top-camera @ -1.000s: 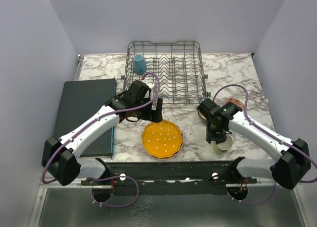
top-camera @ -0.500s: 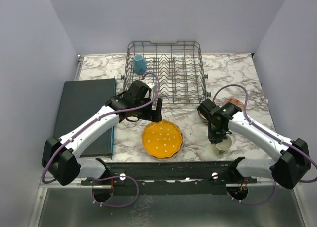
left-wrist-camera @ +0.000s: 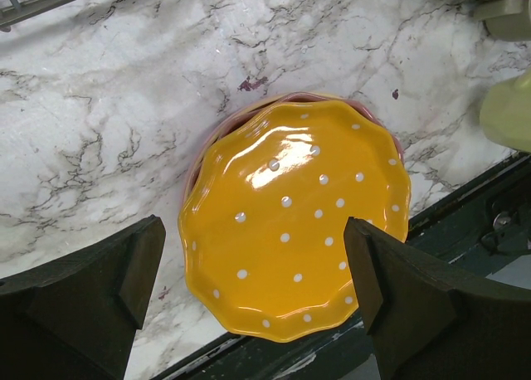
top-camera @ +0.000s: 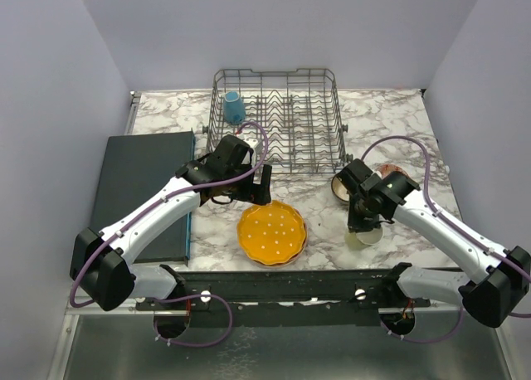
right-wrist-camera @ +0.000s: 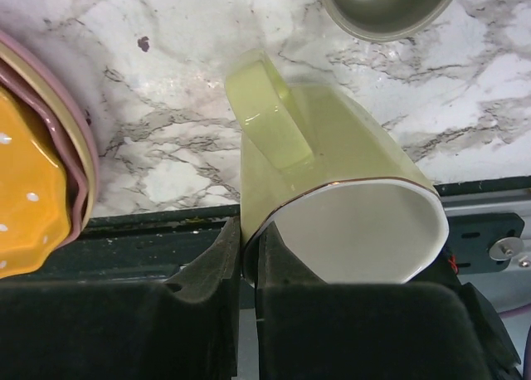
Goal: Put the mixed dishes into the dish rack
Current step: Pick up the cup at the corner of the board.
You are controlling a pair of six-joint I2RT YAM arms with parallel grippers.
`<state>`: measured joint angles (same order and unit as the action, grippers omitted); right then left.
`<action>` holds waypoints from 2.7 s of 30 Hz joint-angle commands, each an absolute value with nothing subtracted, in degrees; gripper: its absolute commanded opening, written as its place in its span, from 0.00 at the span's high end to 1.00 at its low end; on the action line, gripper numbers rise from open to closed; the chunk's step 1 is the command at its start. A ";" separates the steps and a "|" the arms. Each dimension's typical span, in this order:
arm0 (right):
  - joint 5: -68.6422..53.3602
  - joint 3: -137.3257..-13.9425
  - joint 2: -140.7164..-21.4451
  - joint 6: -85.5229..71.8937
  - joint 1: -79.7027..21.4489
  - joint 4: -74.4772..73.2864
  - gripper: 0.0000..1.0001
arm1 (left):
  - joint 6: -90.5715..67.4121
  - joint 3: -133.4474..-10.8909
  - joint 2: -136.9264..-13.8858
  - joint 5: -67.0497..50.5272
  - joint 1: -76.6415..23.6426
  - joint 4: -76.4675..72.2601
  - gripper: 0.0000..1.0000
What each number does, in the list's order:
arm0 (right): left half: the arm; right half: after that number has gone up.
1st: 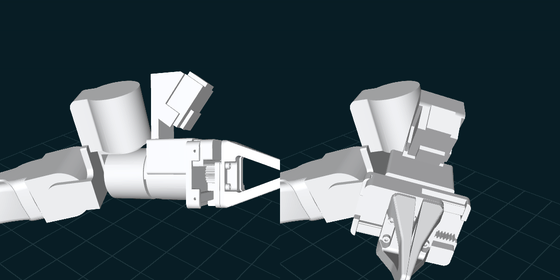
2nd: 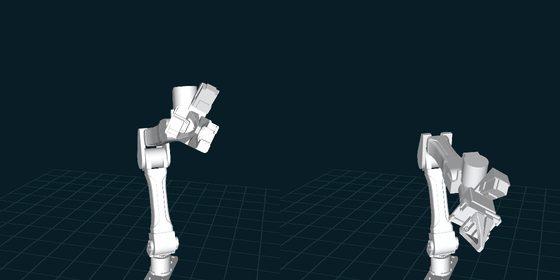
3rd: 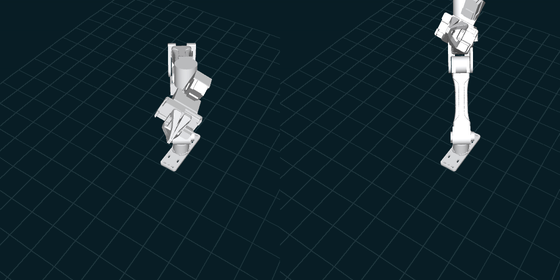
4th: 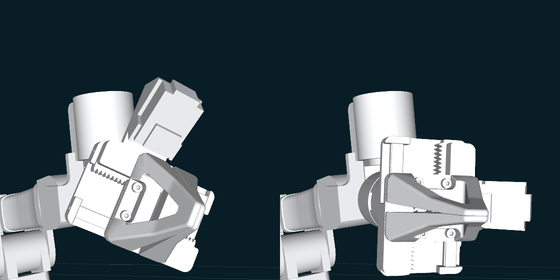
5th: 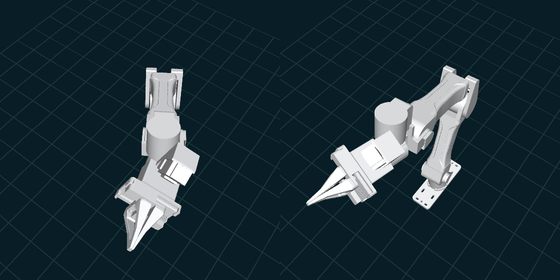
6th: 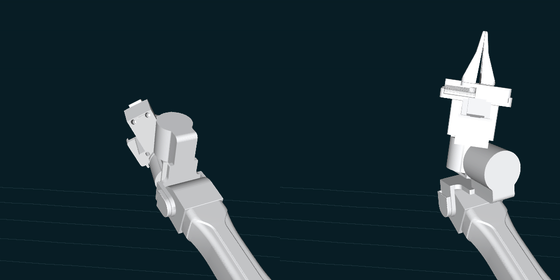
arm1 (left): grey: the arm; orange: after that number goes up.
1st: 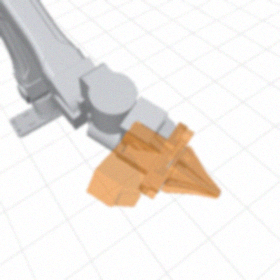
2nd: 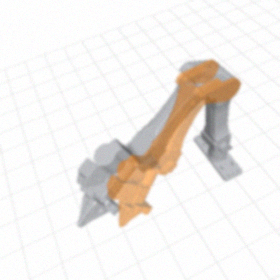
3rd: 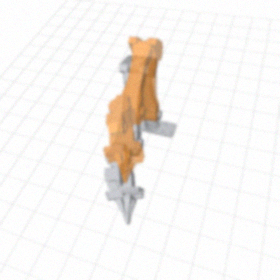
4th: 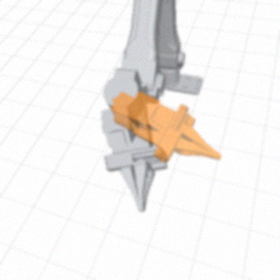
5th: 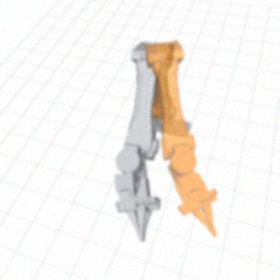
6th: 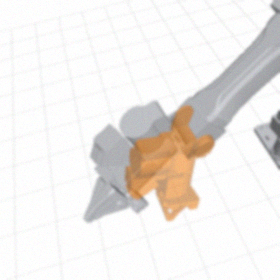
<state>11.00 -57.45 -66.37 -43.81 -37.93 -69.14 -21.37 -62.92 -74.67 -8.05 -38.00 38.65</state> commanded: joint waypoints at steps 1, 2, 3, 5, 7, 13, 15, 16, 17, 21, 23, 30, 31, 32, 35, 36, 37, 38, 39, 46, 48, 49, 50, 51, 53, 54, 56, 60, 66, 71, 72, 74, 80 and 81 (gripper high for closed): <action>10.06 -59.77 -64.50 -42.68 -38.30 -67.72 0.99 | -20.56 -62.23 -73.22 -6.51 -38.32 37.88 0.02; 9.74 -59.79 -64.07 -42.48 -38.32 -67.15 0.99 | -20.57 -62.23 -73.20 -6.47 -38.31 37.84 0.02; 9.30 -59.85 -63.53 -42.24 -38.36 -66.62 0.99 | -20.61 -62.23 -73.10 -6.49 -38.29 37.88 0.02; 7.96 -59.95 -62.30 -41.57 -38.29 -64.68 0.99 | -20.57 -62.23 -73.03 -6.74 -38.30 37.86 0.02; 6.43 -59.79 -61.29 -41.00 -38.25 -62.76 0.99 | -20.58 -62.32 -72.95 -7.23 -38.27 37.82 0.02; 4.21 -62.15 -60.04 -39.84 -38.32 -59.70 1.00 | -20.63 -62.14 -71.95 -7.83 -38.24 37.27 0.02; 3.22 -62.73 -59.48 -39.44 -38.32 -58.41 1.00 | -20.66 -62.05 -71.58 -7.83 -38.30 37.13 0.02; 2.35 -62.88 -58.98 -39.09 -38.31 -57.43 0.99 | -20.65 -62.05 -71.22 -7.87 -38.28 37.01 0.02; 1.62 -62.93 -58.46 -38.69 -38.28 -56.61 1.00 | -20.65 -61.97 -70.79 -7.82 -38.26 36.75 0.02; -0.79 -64.33 -57.59 -36.90 -38.31 -53.44 0.99 | -20.83 -61.52 -69.13 -9.38 -38.25 35.13 0.01; -2.43 -65.56 -57.69 -35.95 -38.31 -51.57 0.99 | -21.19 -61.35 -68.27 -10.20 -38.24 34.37 0.01; -7.01 -66.05 -56.89 -34.22 -38.30 -42.78 0.99 | -24.09 -60.23 -65.04 -13.92 -38.15 31.69 0.01; -7.48 -65.72 -56.53 -34.11 -38.32 -41.71 0.99 | -24.58 -60.00 -64.62 -14.40 -38.06 31.38 0.01; -7.70 -65.37 -56.10 -34.02 -38.32 -40.15 0.99 | -24.91 -59.86 -64.13 -15.30 -37.85 31.14 0.01; -8.78 -63.66 -55.03 -34.10 -38.28 -35.86 0.99 | -26.03 -59.35 -62.85 -18.45 -36.72 30.14 0.01; -9.24 -63.13 -54.79 -34.23 -38.30 -34.55 0.99 | -26.64 -59.03 -62.61 -19.52 -36.26 29.76 0.01; -9.58 -62.51 -54.63 -34.52 -38.29 -33.50 0.99 | -27.11 -58.86 -62.41 -20.95 -35.61 29.28 0.01; -10.04 -62.09 -54.62 -34.71 -38.32 -32.34 0.99 | -27.67 -58.60 -62.36 -22.25 -34.90 29.06 0.01; -10.59 -61.76 -54.64 -34.79 -38.31 -31.29 0.99 | -28.16 -58.42 -62.23 -23.84 -34.09 28.63 0.01; -15.87 -59.77 -55.13 -35.50 -38.29 -22.29 1.00 | -31.96 -55.44 -60.40 -36.75 -24.27 24.23 0.01; -18.02 -59.52 -55.45 -35.96 -38.31 -19.53 1.00 | -32.64 -54.79 -60.33 -38.97 -22.81 23.27 0.01; -19.38 -59.59 -55.70 -36.35 -38.32 -17.99 1.00 | -32.97 -54.53 -60.36 -39.71 -22.40 22.86 0.01; -20.52 -59.60 -55.96 -36.70 -38.31 -16.79 1.00 | -33.27 -54.27 -60.22 -40.37 -22.18 22.32 0.01; -21.63 -59.61 -56.28 -37.03 -38.23 -15.29 1.00 | -33.69 -53.99 -60.09 -41.17 -21.99 21.73 0.01; -22.89 -59.63 -57.07 -37.43 -38.17 -13.49 1.00 | -34.48 -53.41 -59.42 -42.27 -21.76 20.34 0.01; -23.39 -59.60 -57.48 -37.67 -38.10 -12.75 1.00 | -34.87 -53.15 -58.99 -42.95 -21.63 19.56 0.01; -25.05 -59.40 -58.36 -38.51 -37.76 -10.90 1.00 | -35.59 -52.75 -58.37 -43.95 -21.40 18.54 0.01; -30.05 -58.04 -58.80 -41.03 -36.42 -5.84 1.00 | -36.79 -51.96 -57.02 -46.30 -20.73 16.71 0.01; -39.44 -55.69 -58.70 -46.76 -31.76 3.02 1.00 | -38.36 -51.48 -54.97 -49.81 -18.95 14.42 0.01; -45.77 -53.53 -59.74 -51.98 -29.40 10.46 1.00 | -39.65 -51.33 -54.77 -51.90 -17.20 13.01 0.01; -47.01 -52.99 -59.98 -53.48 -29.31 12.55 1.00 | -40.08 -51.24 -54.76 -52.22 -17.02 12.53 0.01; -48.73 -51.70 -60.46 -56.16 -29.13 16.31 0.99 | -41.13 -51.13 -54.70 -53.05 -16.80 11.14 0.01; -51.52 -50.25 -61.65 -60.20 -29.08 21.30 0.99 | -44.73 -50.13 -54.20 -55.37 -16.43 6.33 0.01; -52.18 -49.56 -61.55 -61.13 -29.06 23.22 0.99 | -45.71 -49.81 -54.05 -55.87 -16.35 5.19 0.01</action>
<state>-46.94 -49.89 -61.95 -56.16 -29.26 10.94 -41.95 -51.11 -55.51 -51.86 -16.88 11.18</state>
